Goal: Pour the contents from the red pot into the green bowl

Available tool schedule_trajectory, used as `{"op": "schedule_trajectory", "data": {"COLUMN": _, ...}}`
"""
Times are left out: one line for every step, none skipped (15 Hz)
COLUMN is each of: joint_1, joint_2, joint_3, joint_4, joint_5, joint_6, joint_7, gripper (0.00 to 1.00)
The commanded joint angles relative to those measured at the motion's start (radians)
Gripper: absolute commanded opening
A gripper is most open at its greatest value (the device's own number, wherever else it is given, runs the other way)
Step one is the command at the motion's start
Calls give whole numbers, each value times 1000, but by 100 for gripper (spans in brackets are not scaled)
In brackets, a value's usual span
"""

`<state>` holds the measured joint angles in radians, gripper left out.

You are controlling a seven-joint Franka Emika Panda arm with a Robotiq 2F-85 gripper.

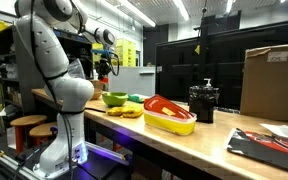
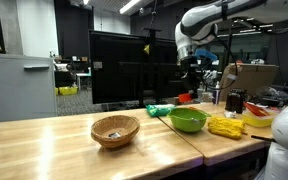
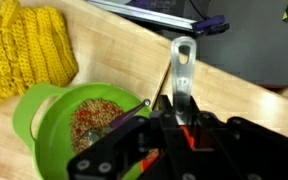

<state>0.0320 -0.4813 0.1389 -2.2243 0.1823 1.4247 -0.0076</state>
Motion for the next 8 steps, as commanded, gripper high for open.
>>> {"op": "schedule_trajectory", "data": {"joint_1": 23, "joint_2": 119, "joint_3": 8, "joint_4": 194, "joint_5": -38, "joint_6": -257, "joint_7": 91, "gripper": 4}}
{"op": "schedule_trajectory", "data": {"joint_1": 26, "joint_2": 151, "joint_3": 9, "joint_4": 240, "joint_5": -37, "joint_6": -324, "joint_7": 103, "gripper": 4}}
{"op": "schedule_trajectory", "data": {"joint_1": 27, "joint_2": 185, "joint_3": 9, "joint_4": 282, "joint_5": -35, "joint_6": -387, "joint_7": 111, "gripper": 4}}
{"op": "schedule_trajectory", "data": {"joint_1": 28, "joint_2": 222, "joint_3": 8, "joint_4": 318, "joint_5": -33, "joint_6": -438, "joint_7": 112, "gripper": 4}}
{"op": "schedule_trajectory", "data": {"joint_1": 28, "joint_2": 262, "joint_3": 7, "joint_4": 358, "joint_5": -33, "joint_6": -491, "joint_7": 111, "gripper": 4}}
{"op": "schedule_trajectory", "data": {"joint_1": 29, "joint_2": 301, "joint_3": 4, "joint_4": 394, "joint_5": -35, "joint_6": -541, "joint_7": 106, "gripper": 4}}
{"op": "schedule_trajectory", "data": {"joint_1": 30, "joint_2": 345, "joint_3": 3, "joint_4": 429, "joint_5": -34, "joint_6": -585, "joint_7": 100, "gripper": 4}}
{"op": "schedule_trajectory", "data": {"joint_1": 30, "joint_2": 388, "joint_3": 1, "joint_4": 467, "joint_5": -36, "joint_6": -634, "joint_7": 97, "gripper": 4}}
